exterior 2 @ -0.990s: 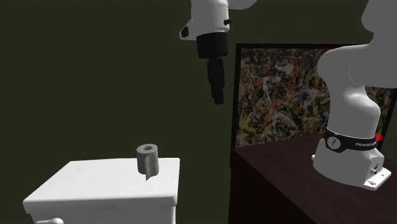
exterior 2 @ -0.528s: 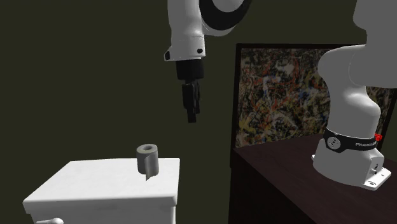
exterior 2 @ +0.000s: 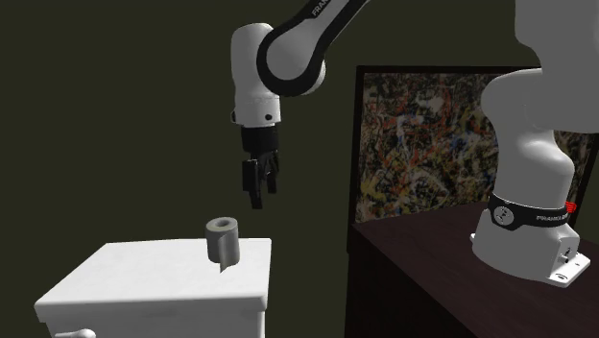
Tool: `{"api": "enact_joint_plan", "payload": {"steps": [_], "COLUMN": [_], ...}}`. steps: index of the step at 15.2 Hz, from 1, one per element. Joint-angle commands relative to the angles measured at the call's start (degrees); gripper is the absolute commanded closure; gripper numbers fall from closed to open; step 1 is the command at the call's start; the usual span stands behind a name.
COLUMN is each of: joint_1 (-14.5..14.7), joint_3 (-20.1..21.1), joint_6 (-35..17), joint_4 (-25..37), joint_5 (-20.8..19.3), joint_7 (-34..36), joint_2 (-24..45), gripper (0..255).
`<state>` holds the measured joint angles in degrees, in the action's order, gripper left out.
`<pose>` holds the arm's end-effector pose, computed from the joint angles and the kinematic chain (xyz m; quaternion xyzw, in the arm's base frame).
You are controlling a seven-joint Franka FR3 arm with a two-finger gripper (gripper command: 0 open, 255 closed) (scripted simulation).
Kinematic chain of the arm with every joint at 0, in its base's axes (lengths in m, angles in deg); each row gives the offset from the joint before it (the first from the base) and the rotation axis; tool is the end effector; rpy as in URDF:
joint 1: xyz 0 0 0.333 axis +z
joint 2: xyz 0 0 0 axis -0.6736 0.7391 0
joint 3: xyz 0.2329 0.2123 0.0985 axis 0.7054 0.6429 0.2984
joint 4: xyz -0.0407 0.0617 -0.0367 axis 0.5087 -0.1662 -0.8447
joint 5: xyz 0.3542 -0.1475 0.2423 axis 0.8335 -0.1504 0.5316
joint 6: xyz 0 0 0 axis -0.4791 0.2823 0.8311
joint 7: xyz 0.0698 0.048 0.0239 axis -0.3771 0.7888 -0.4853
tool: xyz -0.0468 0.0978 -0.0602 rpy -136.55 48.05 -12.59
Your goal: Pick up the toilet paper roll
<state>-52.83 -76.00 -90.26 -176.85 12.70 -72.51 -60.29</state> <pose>0.5328 -0.2400 0.2257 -0.9606 0.2768 0.0219 0.0125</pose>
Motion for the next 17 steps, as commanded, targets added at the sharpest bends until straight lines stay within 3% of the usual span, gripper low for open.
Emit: {"api": "enact_joint_plan", "payload": {"steps": [1,14,17], "joint_1": [-1.13,-9.91,-10.27], "joint_3": [-0.22,0.2,0.53], "joint_6": [-1.61,-5.58,-6.42], "joint_4": [3.39,27.4,28.14], "joint_5": [1.62,8.96,9.29], "joint_7": [-0.63,-0.76,-0.89], "joint_2": [4.64,30.3,31.84], "gripper": [0,0,0]}}
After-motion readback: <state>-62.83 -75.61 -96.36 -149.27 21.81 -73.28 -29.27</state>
